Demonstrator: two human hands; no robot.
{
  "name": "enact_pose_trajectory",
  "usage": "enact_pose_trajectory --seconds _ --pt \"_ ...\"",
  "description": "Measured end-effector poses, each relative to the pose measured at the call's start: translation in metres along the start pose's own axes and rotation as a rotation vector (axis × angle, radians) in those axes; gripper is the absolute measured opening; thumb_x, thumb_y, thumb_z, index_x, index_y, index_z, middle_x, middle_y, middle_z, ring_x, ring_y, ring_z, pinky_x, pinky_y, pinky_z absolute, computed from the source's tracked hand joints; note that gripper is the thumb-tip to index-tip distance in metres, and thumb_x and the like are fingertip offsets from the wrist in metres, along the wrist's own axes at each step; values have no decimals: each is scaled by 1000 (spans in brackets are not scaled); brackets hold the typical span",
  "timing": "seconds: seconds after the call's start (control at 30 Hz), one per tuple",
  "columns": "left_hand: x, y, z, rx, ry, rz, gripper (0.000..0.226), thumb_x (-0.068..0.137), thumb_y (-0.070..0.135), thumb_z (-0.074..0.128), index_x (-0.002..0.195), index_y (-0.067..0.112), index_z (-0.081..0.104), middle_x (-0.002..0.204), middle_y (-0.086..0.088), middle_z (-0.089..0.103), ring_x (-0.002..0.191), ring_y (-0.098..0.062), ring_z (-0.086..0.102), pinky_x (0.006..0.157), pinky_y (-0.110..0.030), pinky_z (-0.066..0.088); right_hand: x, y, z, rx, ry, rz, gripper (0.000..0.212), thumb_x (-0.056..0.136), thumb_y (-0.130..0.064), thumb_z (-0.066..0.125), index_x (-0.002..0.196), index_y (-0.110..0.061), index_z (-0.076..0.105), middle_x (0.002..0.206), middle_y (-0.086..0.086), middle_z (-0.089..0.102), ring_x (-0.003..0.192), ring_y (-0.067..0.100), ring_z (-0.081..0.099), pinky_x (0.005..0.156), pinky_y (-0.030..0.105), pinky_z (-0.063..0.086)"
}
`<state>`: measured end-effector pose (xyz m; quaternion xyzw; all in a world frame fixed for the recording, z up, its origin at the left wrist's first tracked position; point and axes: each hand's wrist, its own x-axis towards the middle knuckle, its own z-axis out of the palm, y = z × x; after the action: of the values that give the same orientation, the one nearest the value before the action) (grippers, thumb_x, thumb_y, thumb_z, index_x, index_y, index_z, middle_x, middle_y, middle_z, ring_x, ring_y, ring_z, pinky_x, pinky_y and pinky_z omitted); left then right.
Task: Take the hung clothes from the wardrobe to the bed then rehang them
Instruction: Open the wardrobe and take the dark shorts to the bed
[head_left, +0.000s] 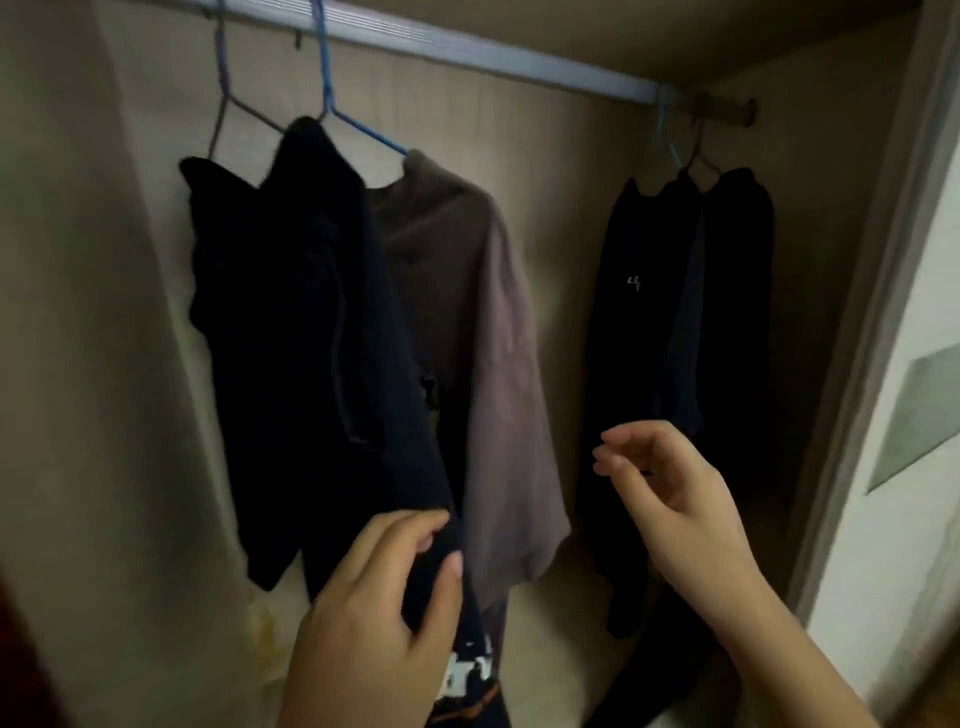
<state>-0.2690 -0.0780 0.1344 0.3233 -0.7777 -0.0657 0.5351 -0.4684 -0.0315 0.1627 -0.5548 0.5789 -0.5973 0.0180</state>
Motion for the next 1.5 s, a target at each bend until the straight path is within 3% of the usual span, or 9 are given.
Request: enact_pose_trajectory --seconds 0.13,0.23,0.43,0.53,0.57,0.67,1.0,1.3,1.5 --pt "-3 -6 -44 -19 27 32 25 78 43 44 100 37 54 102 23 54 92 7 56 80 -2 39 -17 -39 36 61 -20 -77 8 84 -22 58 86 -30 58 97 -9 65 87 9 64 75 13 50" --pt "-3 -7 -70 -43 83 117 25 80 37 46 103 32 56 103 22 56 97 11 53 81 1 37 -29 -64 56 85 -40 -130 20 74 -43 48 88 -32 58 96 -10 66 88 6 65 77 13 50" --pt "4 4 -126 -53 132 262 34 83 32 48 106 12 63 107 3 63 107 5 52 93 -3 35 -17 -109 75 34 -30 -220 14 80 -29 53 90 -37 54 92 -11 65 92 -1 61 76 7 45" --pt "19 24 -150 50 -162 79 117 45 94 31 114 6 63 134 -29 45 130 -15 41 106 -17 30 9 -129 81 26 -8 -287 18 80 -25 52 96 -31 54 98 -10 61 89 -6 58 72 3 43" --pt "15 20 -153 53 -140 183 65 45 95 31 81 50 62 134 -27 45 129 -17 40 107 -19 29 21 -135 83 6 -1 -313 19 79 -25 51 98 -28 53 100 -7 60 86 -9 57 71 2 42" --pt "24 43 -176 177 153 331 26 87 26 50 107 19 64 114 -3 59 110 -11 50 100 -13 32 58 -153 90 -52 61 -389 27 80 -26 53 107 -21 55 103 -4 54 83 -6 54 74 7 42" --pt "34 40 -202 500 544 356 39 83 19 53 122 19 48 137 -11 39 132 -26 31 111 -29 22 144 -191 124 -417 70 -362 43 91 -27 50 127 -5 43 130 16 45 115 32 48 86 34 41" --pt "47 36 -195 381 555 158 60 80 34 43 137 26 26 143 2 20 131 -7 21 101 -20 17 172 -197 135 -306 -218 -74 38 93 -37 43 77 -4 53 65 6 51 67 25 53 54 29 38" --pt "54 28 -191 453 593 84 60 81 38 42 137 24 25 137 -10 37 118 -15 31 97 -27 19 168 -204 149 -299 -361 -36 42 95 -34 40 112 3 53 95 12 52 87 28 53 68 30 40"
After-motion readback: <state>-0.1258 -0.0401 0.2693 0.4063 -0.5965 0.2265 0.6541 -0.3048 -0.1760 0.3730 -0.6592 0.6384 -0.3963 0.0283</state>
